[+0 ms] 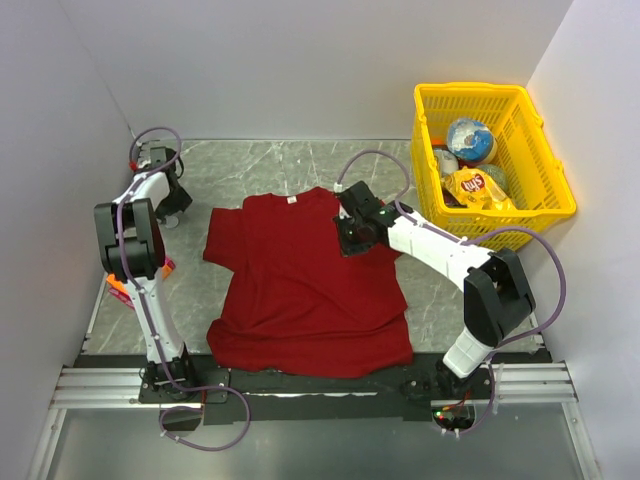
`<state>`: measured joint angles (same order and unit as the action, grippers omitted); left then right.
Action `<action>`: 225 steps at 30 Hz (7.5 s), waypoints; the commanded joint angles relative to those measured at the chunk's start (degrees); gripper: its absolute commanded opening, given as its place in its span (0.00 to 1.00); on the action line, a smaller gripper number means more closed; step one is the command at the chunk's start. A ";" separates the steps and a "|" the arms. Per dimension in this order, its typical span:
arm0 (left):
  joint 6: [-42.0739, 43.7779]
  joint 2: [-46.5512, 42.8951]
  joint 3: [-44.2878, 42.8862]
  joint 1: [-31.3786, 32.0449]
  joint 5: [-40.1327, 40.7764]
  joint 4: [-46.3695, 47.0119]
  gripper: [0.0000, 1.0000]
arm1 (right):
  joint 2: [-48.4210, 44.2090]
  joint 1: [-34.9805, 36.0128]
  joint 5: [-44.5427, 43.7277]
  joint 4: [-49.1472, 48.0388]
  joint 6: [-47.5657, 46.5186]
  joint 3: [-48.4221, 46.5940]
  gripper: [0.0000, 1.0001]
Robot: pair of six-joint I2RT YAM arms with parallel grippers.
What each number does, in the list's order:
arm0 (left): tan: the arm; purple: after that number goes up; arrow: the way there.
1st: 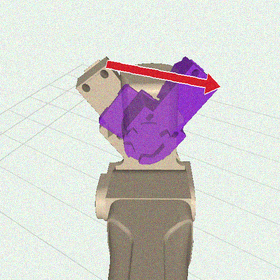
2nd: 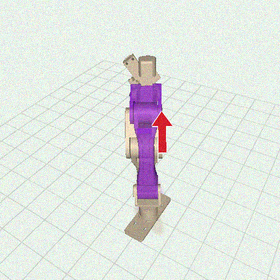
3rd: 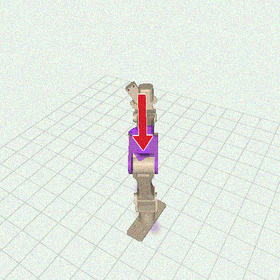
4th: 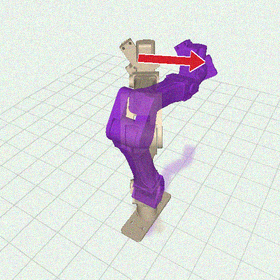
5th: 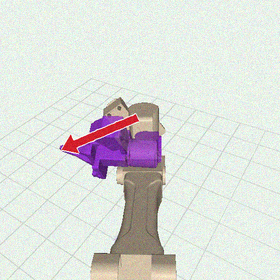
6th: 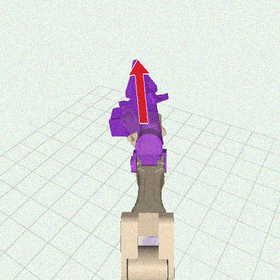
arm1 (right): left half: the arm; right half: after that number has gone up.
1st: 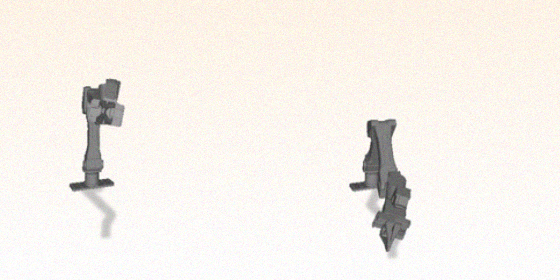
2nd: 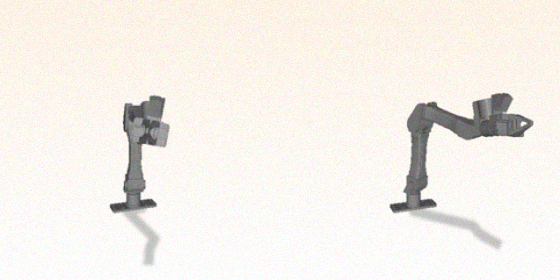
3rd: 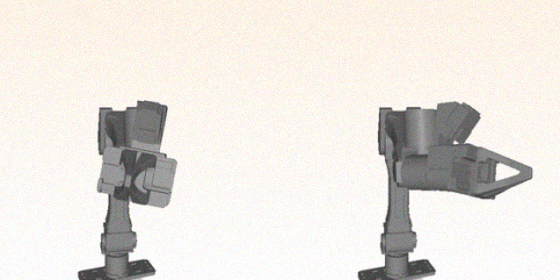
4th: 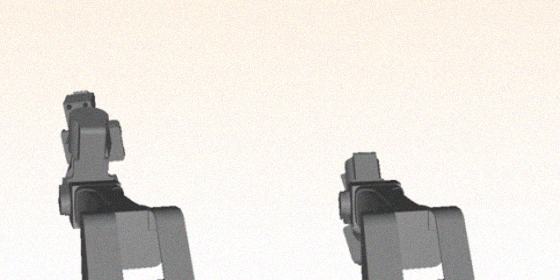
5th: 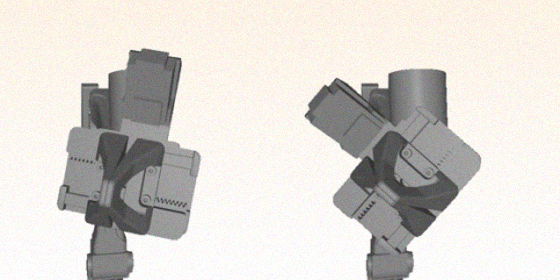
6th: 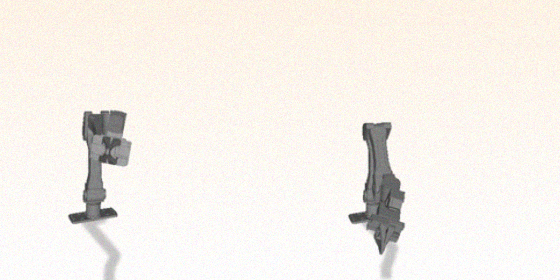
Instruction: Pin the brooch onto the clothing
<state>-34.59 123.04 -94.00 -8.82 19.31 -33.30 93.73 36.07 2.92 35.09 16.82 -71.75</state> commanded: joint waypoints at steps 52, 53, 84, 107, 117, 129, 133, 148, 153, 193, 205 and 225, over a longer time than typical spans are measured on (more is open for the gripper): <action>-1.44 -22.16 13.75 5.49 -5.24 -0.19 0.30 | -3.82 -2.06 15.98 -7.75 -5.04 -0.94 0.43; -1.27 -21.28 13.23 4.78 -5.77 0.07 0.38 | -3.82 -1.97 16.07 -7.67 -5.22 -0.94 0.43; 0.66 0.43 3.21 2.93 -9.12 1.40 0.21 | -1.89 -1.97 16.07 -6.44 -6.10 -0.24 0.47; 3.56 -17.83 7.59 10.21 -7.18 -0.10 0.01 | -3.91 -1.97 22.56 -10.21 -5.83 -3.49 0.68; 0.49 -29.43 14.89 21.99 -13.51 4.03 0.01 | -4.53 -1.89 29.95 -25.40 6.09 -0.42 0.84; -2.85 -33.92 13.23 33.07 -16.67 5.00 0.01 | 4.25 -2.59 34.62 -39.58 20.63 -4.61 0.73; -3.03 -34.27 12.17 35.10 -16.58 5.17 0.01 | 6.02 -2.59 32.50 -35.36 18.69 -7.97 0.72; -2.94 -35.24 10.85 36.68 -18.87 4.03 0.01 | 9.89 -4.61 32.77 -32.45 19.39 -9.99 0.55; -2.68 -35.42 10.59 37.56 -20.19 3.42 0.01 | 10.59 -5.22 33.55 -33.68 19.74 -10.26 0.52; 4.00 -60.73 36.60 25.61 -69.06 33.39 0.67 | 2.07 -10.50 76.19 -94.33 41.97 4.42 0.00; -0.66 -56.78 37.13 25.96 -72.14 40.42 0.56 | -2.85 -9.09 72.14 -68.05 22.12 2.31 0.00; 2.07 -54.83 33.70 29.65 -64.23 34.80 0.01 | -5.65 -8.57 68.81 -61.64 16.24 3.01 0.44</action>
<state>-33.28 70.35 -57.80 20.62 -49.19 1.87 93.84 27.14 73.84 -27.81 37.82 -67.51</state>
